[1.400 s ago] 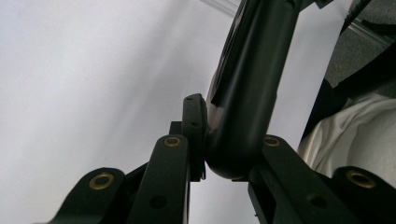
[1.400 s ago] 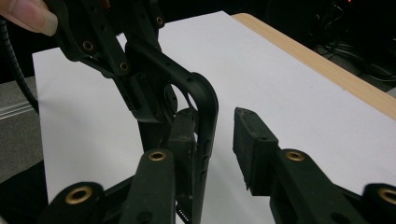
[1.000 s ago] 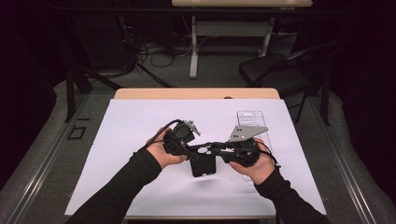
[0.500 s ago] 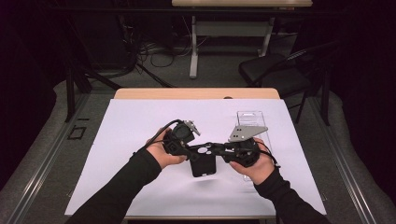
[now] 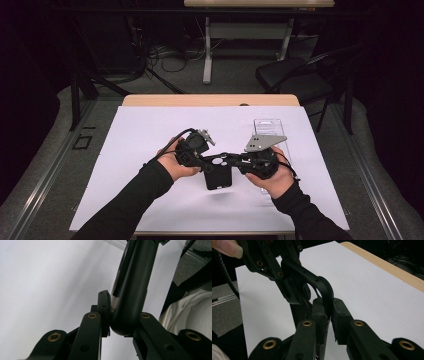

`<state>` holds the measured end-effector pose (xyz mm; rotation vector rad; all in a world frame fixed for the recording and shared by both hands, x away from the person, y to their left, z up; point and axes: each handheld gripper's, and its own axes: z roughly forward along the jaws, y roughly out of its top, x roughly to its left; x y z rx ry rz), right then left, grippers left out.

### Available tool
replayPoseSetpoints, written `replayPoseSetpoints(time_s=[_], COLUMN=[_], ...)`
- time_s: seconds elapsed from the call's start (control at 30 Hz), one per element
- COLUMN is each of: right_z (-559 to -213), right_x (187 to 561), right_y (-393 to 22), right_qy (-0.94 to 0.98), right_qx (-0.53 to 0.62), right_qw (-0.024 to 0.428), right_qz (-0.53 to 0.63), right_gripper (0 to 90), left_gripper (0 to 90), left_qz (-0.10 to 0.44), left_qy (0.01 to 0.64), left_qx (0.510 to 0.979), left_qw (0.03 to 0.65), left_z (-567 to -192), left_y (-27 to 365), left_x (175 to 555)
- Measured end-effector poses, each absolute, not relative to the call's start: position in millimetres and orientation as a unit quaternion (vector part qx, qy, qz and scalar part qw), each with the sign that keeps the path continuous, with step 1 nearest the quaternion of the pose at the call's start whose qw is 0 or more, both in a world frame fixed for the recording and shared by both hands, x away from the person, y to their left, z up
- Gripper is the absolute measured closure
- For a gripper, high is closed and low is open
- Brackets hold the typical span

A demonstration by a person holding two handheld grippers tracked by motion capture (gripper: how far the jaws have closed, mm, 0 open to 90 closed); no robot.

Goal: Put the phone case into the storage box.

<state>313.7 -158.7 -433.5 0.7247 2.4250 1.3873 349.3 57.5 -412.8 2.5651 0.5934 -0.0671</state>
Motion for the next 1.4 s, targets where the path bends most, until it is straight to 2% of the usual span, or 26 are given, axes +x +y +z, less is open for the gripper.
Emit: replayPoseSetpoints(time_s=[1.4], right_z=[-435.0], right_x=[306.0], right_y=[-157.9], right_qy=[0.818], right_qx=[0.266], right_qw=[0.153], right_qz=[0.486], right_gripper=[84.2], left_gripper=[78.6], left_qz=[-0.033], left_qy=[0.226], left_qx=[0.937], left_qw=[0.266], left_z=[-413.2], left_y=[56.9], left_x=[347.2])
